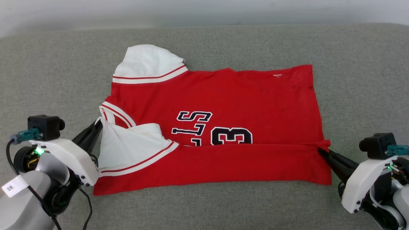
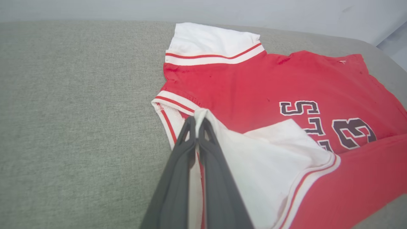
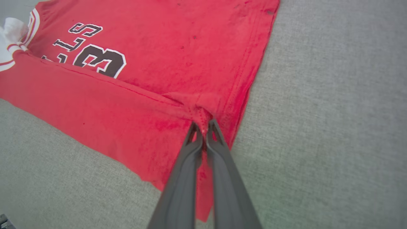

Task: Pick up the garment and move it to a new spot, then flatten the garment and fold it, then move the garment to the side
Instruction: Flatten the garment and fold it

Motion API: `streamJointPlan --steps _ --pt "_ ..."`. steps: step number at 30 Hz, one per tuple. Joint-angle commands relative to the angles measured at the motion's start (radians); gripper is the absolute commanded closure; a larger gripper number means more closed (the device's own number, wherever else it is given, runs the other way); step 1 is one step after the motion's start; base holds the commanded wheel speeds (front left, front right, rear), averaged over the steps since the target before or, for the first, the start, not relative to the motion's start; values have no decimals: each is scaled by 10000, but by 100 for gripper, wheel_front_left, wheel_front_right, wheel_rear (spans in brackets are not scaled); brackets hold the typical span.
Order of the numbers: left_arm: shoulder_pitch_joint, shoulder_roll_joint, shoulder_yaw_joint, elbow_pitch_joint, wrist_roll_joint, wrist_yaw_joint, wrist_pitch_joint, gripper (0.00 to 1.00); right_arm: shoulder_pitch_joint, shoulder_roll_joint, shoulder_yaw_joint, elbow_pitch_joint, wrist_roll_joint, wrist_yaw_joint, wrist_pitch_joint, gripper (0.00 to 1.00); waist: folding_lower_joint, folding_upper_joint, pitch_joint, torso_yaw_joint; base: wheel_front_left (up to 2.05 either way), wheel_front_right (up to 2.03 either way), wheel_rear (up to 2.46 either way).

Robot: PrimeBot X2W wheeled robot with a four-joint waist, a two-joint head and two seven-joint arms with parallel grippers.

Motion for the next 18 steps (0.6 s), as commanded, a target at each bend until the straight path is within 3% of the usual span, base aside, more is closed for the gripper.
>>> streamJointPlan --steps 1,16,17,18 --pt "-279 -83 -19 257 88 -101 -94 100 -287 -33 101 121 32 -15 -71 100 -2 -1 202 6 0 0 0" --pt "-1231 -808 -607 2310 344 -561 -406 100 -1132 -34 970 1070 372 -15 -294 100 -2 -1 593 117 0 0 0" --pt "-1230 -848 -640 2420 328 -576 -429 100 -1130 -6 984 1101 433 -13 -315 91 -2 -1 534 115 0 0 0" --pt "-1230 -848 -640 2420 328 -576 -429 100 -1130 -6 984 1101 433 -13 -315 91 -2 -1 534 115 0 0 0"
